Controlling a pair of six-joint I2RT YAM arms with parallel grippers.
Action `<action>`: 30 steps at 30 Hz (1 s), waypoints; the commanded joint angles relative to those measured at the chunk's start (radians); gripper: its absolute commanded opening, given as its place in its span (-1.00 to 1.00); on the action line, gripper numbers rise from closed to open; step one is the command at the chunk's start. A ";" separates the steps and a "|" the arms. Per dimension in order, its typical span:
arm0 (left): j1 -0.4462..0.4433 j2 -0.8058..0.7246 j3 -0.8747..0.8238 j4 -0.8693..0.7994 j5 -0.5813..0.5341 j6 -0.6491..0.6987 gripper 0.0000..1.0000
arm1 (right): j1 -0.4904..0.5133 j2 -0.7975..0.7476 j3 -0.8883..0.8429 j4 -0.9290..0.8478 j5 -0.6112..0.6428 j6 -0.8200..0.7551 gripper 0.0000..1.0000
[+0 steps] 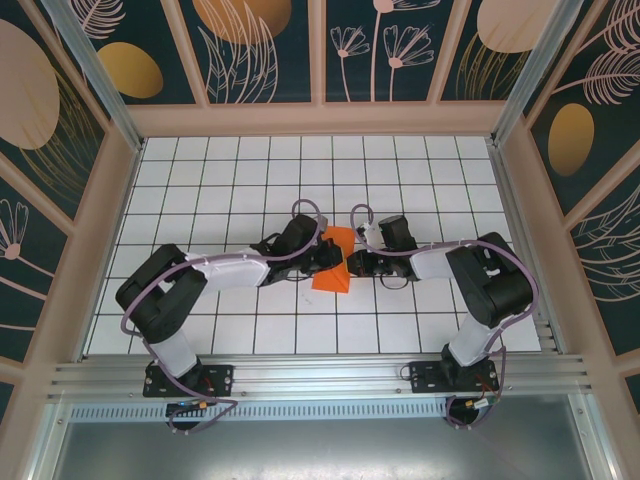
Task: Fold a paper plane with a square sheet of paper (pick it up from the middle)
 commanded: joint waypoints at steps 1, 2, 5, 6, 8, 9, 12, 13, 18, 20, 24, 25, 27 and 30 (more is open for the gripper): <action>0.001 0.058 0.013 0.013 -0.046 -0.032 -0.87 | -0.005 0.021 -0.009 0.009 0.017 -0.015 -0.82; 0.000 0.066 0.014 0.013 -0.051 -0.035 -0.88 | -0.004 0.021 -0.006 0.006 0.017 -0.015 -0.82; -0.001 0.082 0.001 0.032 -0.057 -0.046 -0.89 | -0.004 0.022 -0.001 0.001 0.018 -0.016 -0.82; 0.000 0.086 -0.003 0.037 -0.053 -0.047 -0.89 | -0.005 0.024 0.001 0.001 0.018 -0.016 -0.83; 0.000 0.089 -0.015 0.050 -0.050 -0.047 -0.89 | -0.004 0.028 0.004 -0.002 0.020 -0.017 -0.82; 0.001 0.089 -0.024 0.061 -0.047 -0.050 -0.89 | -0.004 0.031 0.003 -0.001 0.020 -0.015 -0.83; 0.000 0.097 -0.036 0.080 -0.033 -0.049 -0.88 | -0.005 0.034 0.001 0.004 0.023 -0.012 -0.82; -0.001 0.103 -0.038 0.086 -0.032 -0.047 -0.88 | -0.004 0.036 0.001 0.004 0.023 -0.010 -0.83; -0.001 0.140 -0.058 0.139 -0.010 -0.049 -0.87 | -0.005 0.044 0.002 0.007 0.026 -0.004 -0.82; 0.000 0.154 -0.066 0.159 -0.012 -0.049 -0.87 | -0.003 0.048 0.002 0.010 0.024 -0.002 -0.82; -0.001 0.184 -0.081 0.177 -0.017 -0.060 -0.87 | -0.002 0.053 0.002 0.010 0.028 0.000 -0.82; 0.000 0.189 -0.085 0.179 -0.018 -0.060 -0.87 | -0.002 0.054 0.002 0.009 0.030 0.000 -0.83; 0.000 0.187 -0.091 0.180 -0.019 -0.062 -0.86 | 0.000 0.053 0.002 0.010 0.032 0.002 -0.83; 0.000 0.156 -0.092 0.166 -0.030 -0.060 -0.85 | 0.002 0.053 0.002 0.009 0.035 0.004 -0.82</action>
